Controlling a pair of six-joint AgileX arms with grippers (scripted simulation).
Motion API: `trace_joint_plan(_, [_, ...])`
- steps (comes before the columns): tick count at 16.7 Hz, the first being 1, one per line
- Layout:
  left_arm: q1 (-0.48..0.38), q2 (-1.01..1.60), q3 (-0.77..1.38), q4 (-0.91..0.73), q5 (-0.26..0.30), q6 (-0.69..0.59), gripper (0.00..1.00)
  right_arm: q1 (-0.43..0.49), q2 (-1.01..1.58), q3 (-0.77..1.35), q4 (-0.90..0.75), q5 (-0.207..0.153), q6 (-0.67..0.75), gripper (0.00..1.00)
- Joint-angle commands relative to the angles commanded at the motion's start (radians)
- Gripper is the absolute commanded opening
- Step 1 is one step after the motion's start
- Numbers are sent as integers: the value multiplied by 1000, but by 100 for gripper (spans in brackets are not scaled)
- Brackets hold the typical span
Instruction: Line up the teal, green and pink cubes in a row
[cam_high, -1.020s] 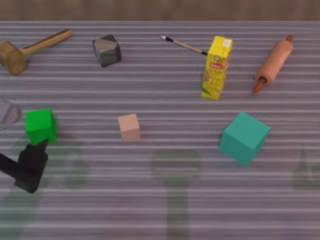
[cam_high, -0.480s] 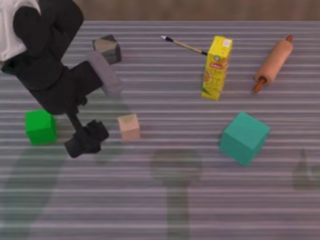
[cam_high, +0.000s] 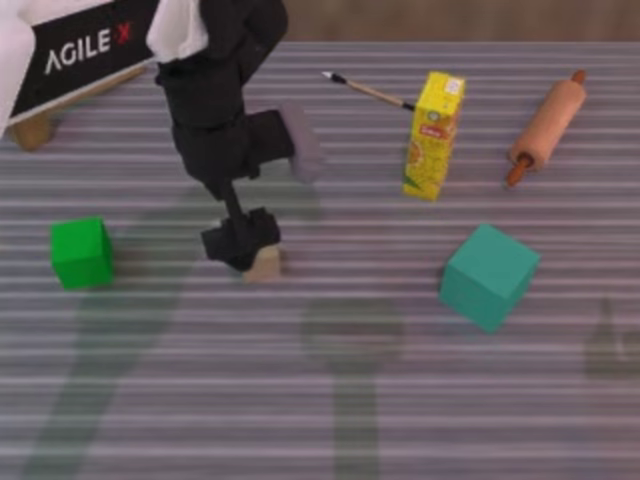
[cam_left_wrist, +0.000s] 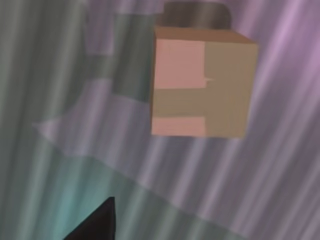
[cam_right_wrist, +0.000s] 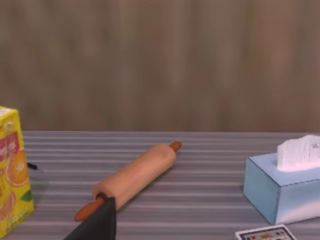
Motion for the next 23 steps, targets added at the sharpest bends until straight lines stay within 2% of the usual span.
trace_joint_plan(4, [-13, 92, 119, -11, -45, 19, 100, 0, 0, 0, 0, 0, 0, 100])
trace_joint_plan(11, [-9, 94, 122, -7, -48, 20, 100, 0, 0, 0, 0, 0, 0, 100])
trace_joint_plan(19, [-13, 181, -58, 264, -48, 22, 100, 0, 0, 0, 0, 0, 0, 100])
trace_joint_plan(23, [-13, 191, -76, 287, -48, 23, 100, 0, 0, 0, 0, 0, 0, 100])
